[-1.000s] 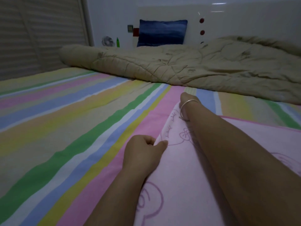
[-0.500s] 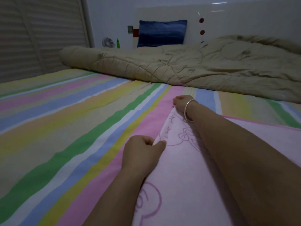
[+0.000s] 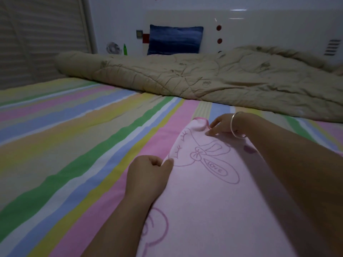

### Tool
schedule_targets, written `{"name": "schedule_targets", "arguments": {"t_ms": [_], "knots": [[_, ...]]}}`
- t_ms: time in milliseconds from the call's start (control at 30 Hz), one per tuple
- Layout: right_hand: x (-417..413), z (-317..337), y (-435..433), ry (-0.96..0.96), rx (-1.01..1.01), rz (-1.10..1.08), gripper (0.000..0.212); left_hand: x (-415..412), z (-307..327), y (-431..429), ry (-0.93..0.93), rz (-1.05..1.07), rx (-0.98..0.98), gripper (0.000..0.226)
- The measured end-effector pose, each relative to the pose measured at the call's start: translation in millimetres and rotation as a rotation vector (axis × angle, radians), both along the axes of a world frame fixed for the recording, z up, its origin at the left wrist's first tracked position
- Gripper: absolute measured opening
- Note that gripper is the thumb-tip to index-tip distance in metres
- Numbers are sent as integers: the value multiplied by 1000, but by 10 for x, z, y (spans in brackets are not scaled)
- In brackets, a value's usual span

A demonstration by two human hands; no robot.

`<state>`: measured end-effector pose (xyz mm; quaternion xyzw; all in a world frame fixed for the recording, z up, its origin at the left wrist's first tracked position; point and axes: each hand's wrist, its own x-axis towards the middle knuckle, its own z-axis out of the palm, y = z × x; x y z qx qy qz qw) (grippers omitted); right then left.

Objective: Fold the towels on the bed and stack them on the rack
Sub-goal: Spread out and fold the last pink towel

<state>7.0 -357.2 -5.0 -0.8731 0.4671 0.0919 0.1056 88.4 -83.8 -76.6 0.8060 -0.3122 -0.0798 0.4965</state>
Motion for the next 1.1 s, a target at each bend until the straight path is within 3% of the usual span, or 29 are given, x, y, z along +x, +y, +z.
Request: {"name": "schedule_targets", "arguments": {"t_ms": [100, 233, 300, 433, 500, 633, 700, 733, 833, 900, 967, 1033, 1100], "knots": [[105, -32, 56, 127, -136, -84, 81, 2, -7, 2, -3, 10, -8, 40], [108, -99, 90, 26, -156, -119, 71, -9, -10, 6, -11, 19, -8, 40], [40, -154, 83, -68, -161, -103, 67, -29, -29, 14, -30, 37, 1, 40], [-310, -198, 272, -437, -198, -30, 22, -71, -70, -8, -117, 65, -14, 38], [-508, -134, 535, -580, -314, 35, 15, -112, -44, 8, -124, 63, -12, 36], [-784, -1, 1232, -528, -572, 268, 19, -155, -36, 79, -99, 6, 55, 29], [-990, 106, 1708, -514, -693, 390, 21, -258, 62, 220, -33, -26, 51, 13], [-1064, 132, 1921, -538, -726, 433, 25, -308, 115, 299, 23, -17, 38, 15], [-1375, 170, 2573, -544, -793, 534, 30, -509, 310, 731, 134, 93, -111, 19], [-1557, 183, 2986, -565, -788, 560, 31, -677, 505, 1113, 251, 50, -96, 30], [-1691, 59, 3337, -612, -772, 585, 28, -845, 620, 1472, 400, -71, 77, 54], [-1843, -46, 3739, -606, -721, 629, 23, -1037, 623, 1904, 390, -166, 210, 61], [-1961, -129, 3977, -550, -718, 655, 18, -1184, 573, 2260, 252, -257, 209, 48]]}}
